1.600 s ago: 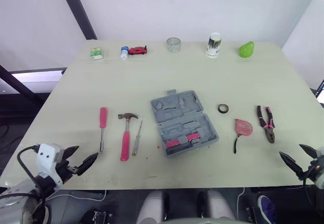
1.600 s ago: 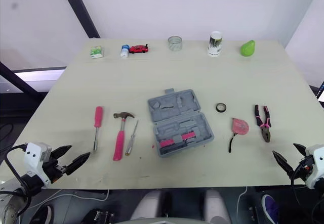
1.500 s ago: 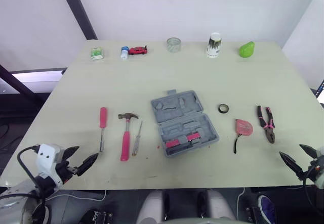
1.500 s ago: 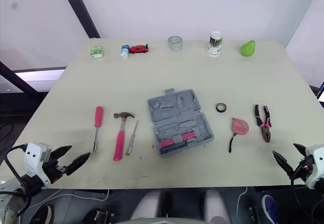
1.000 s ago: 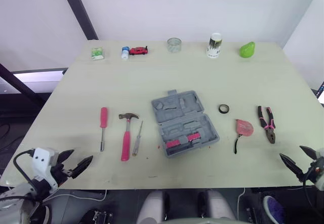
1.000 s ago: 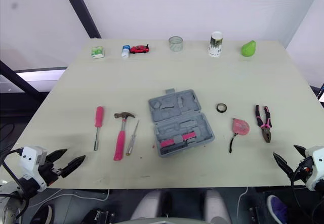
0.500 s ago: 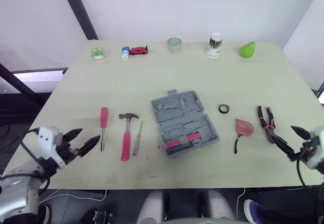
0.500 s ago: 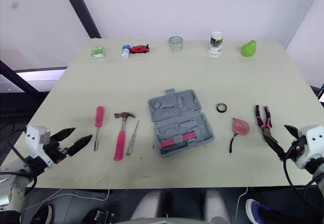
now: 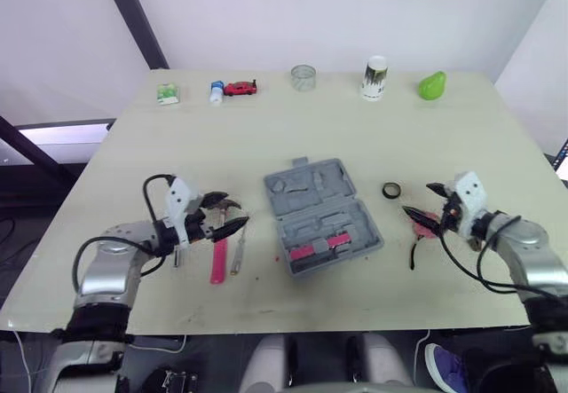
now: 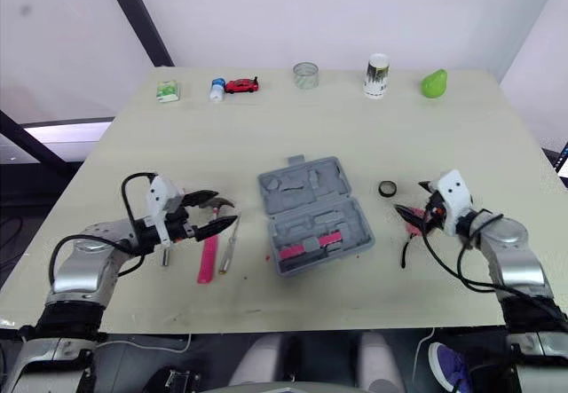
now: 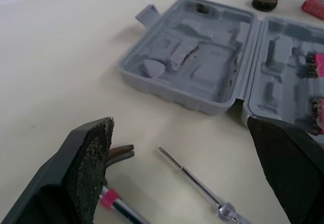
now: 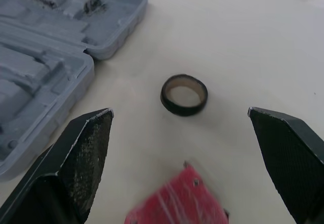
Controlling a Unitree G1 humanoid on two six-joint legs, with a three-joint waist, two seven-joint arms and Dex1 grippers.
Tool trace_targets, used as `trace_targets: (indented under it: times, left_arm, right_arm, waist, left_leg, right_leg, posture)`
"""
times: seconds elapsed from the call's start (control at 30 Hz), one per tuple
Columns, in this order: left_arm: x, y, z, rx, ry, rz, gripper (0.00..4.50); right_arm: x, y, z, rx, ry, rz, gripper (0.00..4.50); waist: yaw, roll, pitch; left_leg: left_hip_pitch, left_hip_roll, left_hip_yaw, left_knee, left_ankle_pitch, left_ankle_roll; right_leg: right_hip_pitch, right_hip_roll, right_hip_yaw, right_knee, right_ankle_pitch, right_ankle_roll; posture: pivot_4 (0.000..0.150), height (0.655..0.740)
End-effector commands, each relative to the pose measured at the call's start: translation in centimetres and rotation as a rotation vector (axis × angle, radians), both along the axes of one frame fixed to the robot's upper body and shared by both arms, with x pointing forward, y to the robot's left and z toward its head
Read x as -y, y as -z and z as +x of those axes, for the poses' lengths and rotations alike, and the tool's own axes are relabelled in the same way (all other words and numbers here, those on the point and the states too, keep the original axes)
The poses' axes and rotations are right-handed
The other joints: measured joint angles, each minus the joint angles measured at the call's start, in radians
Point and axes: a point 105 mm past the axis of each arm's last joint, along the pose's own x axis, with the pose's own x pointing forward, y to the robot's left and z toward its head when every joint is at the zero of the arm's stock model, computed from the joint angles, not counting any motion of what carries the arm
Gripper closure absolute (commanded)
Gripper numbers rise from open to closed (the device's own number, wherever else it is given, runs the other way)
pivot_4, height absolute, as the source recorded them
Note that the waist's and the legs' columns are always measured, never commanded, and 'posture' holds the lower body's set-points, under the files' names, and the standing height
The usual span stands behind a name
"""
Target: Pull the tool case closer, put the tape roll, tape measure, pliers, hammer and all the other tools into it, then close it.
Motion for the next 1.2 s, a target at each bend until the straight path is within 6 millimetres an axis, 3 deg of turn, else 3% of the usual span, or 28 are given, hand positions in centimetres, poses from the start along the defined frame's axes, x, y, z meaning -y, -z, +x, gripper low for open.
trace_targets:
  times: [0.03,0.1,0.13,0.23,0.3,0.4,0.53,0.83,1.2]
  left_arm:
    - [2.2,1.0,-0.2,-0.042,0.133,0.021,0.00]
    - [2.7,1.3,0.1,-0.056,0.162,0.031,0.00]
    - [2.9,1.3,0.4,-0.060,0.168,0.029,0.26]
    - [3.4,1.1,1.0,-0.069,0.202,0.029,1.10]
    - [3.7,1.2,1.3,-0.071,0.226,0.049,2.16]
    - [4.2,1.5,1.6,-0.091,0.254,0.059,2.85]
    - [4.1,2.0,1.5,-0.116,0.285,0.093,4.47]
    - [3.6,2.0,2.4,-0.131,0.268,0.116,4.47]
    - [3.2,2.2,2.7,-0.141,0.252,0.138,4.47]
  right_arm:
    - [-1.7,-0.7,2.2,0.023,-0.046,-0.044,0.72]
    - [-2.5,-0.5,2.8,0.010,-0.072,-0.065,1.78]
    - [-2.9,-0.4,3.0,0.008,-0.083,-0.071,2.07]
    - [-4.0,0.1,3.4,-0.009,-0.139,-0.100,3.44]
    - [-4.7,0.6,3.5,-0.013,-0.182,-0.150,4.49]
    - [-5.4,0.9,4.5,0.009,-0.193,-0.232,4.50]
    - [-6.5,0.7,5.1,0.019,-0.216,-0.222,4.50]
    - [-9.0,1.6,4.9,0.016,-0.280,-0.226,4.50]
    - [-10.6,1.8,4.5,0.024,-0.325,-0.204,4.50]
  waist:
    - [-0.003,0.000,0.000]
    - [-0.003,0.000,0.000]
    - [-0.002,0.000,0.000]
    - [0.001,0.000,0.000]
    - [-0.002,0.000,0.000]
    - [-0.004,0.000,0.000]
    - [-0.014,0.000,0.000]
    - [-0.026,0.000,0.000]
    - [-0.027,0.000,0.000]
  left_leg:
    - [0.000,0.000,0.000,0.000,0.000,0.000]
    - [0.000,0.000,0.000,0.000,0.000,-0.001]
    - [-0.001,0.000,0.000,0.000,0.001,-0.001]
    - [-0.002,0.000,-0.001,0.000,0.002,-0.003]
    - [-0.002,0.000,0.000,0.001,0.002,-0.003]
    - [-0.002,0.000,0.000,0.001,0.002,-0.004]
    - [-0.002,0.000,0.001,0.001,0.003,-0.005]
    - [-0.002,0.000,0.001,0.001,0.003,-0.005]
    - [-0.002,0.001,0.000,0.001,0.003,-0.005]
  right_leg:
    - [0.000,0.000,0.000,0.000,0.000,0.000]
    - [-0.001,0.001,0.000,0.001,0.000,0.000]
    - [-0.001,0.002,0.000,0.001,0.000,0.000]
    - [-0.001,0.002,0.000,0.000,0.000,0.000]
    - [-0.002,0.002,0.000,0.001,0.000,0.000]
    - [-0.002,0.001,0.001,0.000,0.000,0.000]
    - [-0.002,0.003,0.001,0.001,0.000,0.000]
    - [-0.002,0.002,0.001,0.001,0.000,0.000]
    - [-0.003,0.002,0.001,0.002,0.000,0.000]
  posture:
    - [0.150,0.7400]
    - [0.150,0.7400]
    - [0.150,0.7400]
    - [0.150,0.7400]
    - [0.150,0.7400]
    - [0.150,0.7400]
    - [0.150,0.7400]
    - [0.150,0.7400]
    - [0.150,0.7400]
